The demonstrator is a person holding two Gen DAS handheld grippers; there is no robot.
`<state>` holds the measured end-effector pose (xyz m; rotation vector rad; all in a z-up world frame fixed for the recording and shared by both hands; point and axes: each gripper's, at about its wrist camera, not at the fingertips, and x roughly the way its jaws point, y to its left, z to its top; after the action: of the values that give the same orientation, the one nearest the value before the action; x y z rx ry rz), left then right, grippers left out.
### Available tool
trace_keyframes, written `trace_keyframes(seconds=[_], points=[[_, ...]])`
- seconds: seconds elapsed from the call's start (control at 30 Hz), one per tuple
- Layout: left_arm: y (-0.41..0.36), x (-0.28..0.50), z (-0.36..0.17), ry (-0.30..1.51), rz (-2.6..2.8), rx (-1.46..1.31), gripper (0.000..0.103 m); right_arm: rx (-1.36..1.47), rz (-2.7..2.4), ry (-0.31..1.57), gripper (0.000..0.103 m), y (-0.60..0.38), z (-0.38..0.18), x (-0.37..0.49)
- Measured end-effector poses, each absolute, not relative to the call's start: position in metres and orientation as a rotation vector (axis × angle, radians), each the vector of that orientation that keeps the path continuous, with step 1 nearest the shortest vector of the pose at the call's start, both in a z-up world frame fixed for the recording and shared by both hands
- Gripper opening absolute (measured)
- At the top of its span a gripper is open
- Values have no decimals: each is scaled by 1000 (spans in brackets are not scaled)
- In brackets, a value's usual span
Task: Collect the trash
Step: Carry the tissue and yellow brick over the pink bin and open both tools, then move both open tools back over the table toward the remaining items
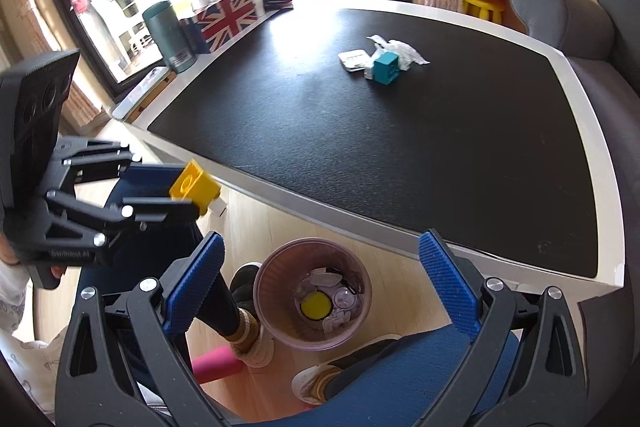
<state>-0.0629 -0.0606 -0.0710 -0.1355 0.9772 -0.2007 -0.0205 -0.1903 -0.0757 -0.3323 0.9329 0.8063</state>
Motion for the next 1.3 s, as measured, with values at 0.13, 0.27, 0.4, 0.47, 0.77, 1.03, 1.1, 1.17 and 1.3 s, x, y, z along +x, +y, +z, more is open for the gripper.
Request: trace_keyframes(seconds=[0.13,0.27,0.4,0.47,0.77,1.03,1.1,1.17,1.3], points=[[-68,-63,-74,988,-218,-125,36,-323,798,924,96,-196,-72,-19],[-71,-62,-72,973,-228,-133,81,-311,795,914,96,-199,-68,-17],[-67,-63,-68,938,-198,-150,96,-304,790,910,96,-202,-65,-17],[-64,-62,-68,943,-179,-151,96,-304,789,908,96,-203,-65,-17],[-60,-63,-66,945,-160,-157,96,-301,796,921,96,-202,-67,-17],[-57,-63,-64,941,-156,-161,96,-301,796,919,96,-201,-67,-17],[-56,-63,-63,937,-153,-160,96,-302,796,917,96,-201,-66,-17],[-54,-63,-61,933,-149,-161,96,-301,798,915,96,-199,-63,-16],[-49,-60,-56,922,-136,-163,96,-298,800,909,96,-197,-57,-13]])
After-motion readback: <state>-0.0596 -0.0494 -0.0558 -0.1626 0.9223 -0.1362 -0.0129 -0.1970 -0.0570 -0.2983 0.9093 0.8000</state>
